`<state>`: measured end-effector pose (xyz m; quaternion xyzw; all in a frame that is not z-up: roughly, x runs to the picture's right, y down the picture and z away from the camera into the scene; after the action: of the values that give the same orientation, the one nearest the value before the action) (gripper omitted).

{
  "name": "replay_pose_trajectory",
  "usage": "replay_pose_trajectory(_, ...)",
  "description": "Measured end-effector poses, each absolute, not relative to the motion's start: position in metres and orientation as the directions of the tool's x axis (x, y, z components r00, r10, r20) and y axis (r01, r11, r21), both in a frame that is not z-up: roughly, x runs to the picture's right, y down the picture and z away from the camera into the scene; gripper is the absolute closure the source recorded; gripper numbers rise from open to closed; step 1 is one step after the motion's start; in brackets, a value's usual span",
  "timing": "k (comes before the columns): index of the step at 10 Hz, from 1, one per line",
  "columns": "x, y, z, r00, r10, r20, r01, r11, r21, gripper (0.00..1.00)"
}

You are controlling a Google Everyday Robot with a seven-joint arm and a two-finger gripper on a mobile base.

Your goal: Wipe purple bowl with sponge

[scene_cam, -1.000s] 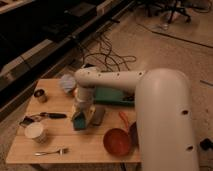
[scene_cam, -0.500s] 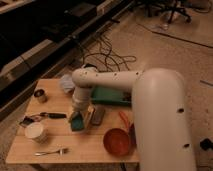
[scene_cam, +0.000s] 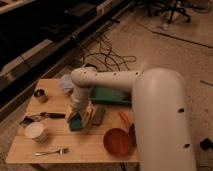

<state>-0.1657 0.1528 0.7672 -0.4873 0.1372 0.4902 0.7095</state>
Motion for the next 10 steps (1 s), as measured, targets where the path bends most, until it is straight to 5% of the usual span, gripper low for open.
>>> replay_pose_trajectory(10,-0.1672,0.1565,0.7662,0.503,0.543,-0.672,-0.821,0.056,-0.569,0.66)
